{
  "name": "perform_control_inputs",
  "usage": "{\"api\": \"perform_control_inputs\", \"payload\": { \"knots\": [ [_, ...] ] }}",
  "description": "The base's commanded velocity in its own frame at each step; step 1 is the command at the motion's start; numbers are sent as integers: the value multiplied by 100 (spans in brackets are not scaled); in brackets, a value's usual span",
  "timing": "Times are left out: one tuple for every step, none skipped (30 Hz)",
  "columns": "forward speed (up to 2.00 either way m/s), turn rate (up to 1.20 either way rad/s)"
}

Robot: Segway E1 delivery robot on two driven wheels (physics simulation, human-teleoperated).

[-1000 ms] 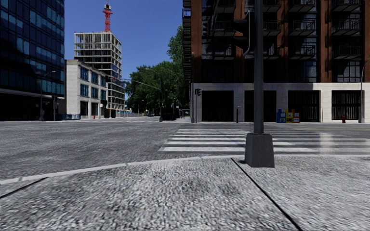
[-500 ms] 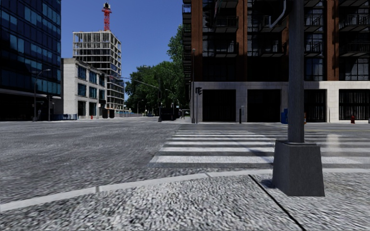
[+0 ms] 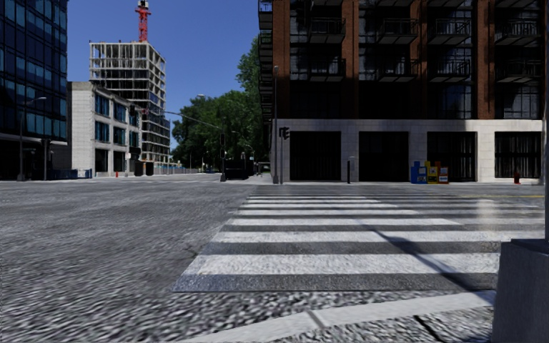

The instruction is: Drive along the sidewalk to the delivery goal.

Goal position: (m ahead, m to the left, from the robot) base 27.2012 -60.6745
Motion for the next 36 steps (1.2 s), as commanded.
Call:
{"api": "perform_control_inputs", "payload": {
  "knots": [
    [200,-31],
    [200,-31],
    [200,-31],
    [200,-31],
    [200,-31],
    [200,-31],
    [200,-31],
    [200,-31],
    [193,-31],
    [189,-31],
    [183,-31],
    [183,-31],
    [177,-31],
    [169,-31],
    [169,-31],
    [165,-31],
    [161,-31],
    [158,-31],
    [156,-31],
    [156,-31],
    [155,-31],
    [154,-31],
    [154,-31],
    [154,-31],
    [153,-31],
    [153,-31],
    [153,-31],
    [153,-31],
    [153,-31],
    [153,-31],
    [153,-31],
    [153,-31],
    [153,-31],
    [153,-31],
    [153,-31],
    [153,-30]
  ]
}}
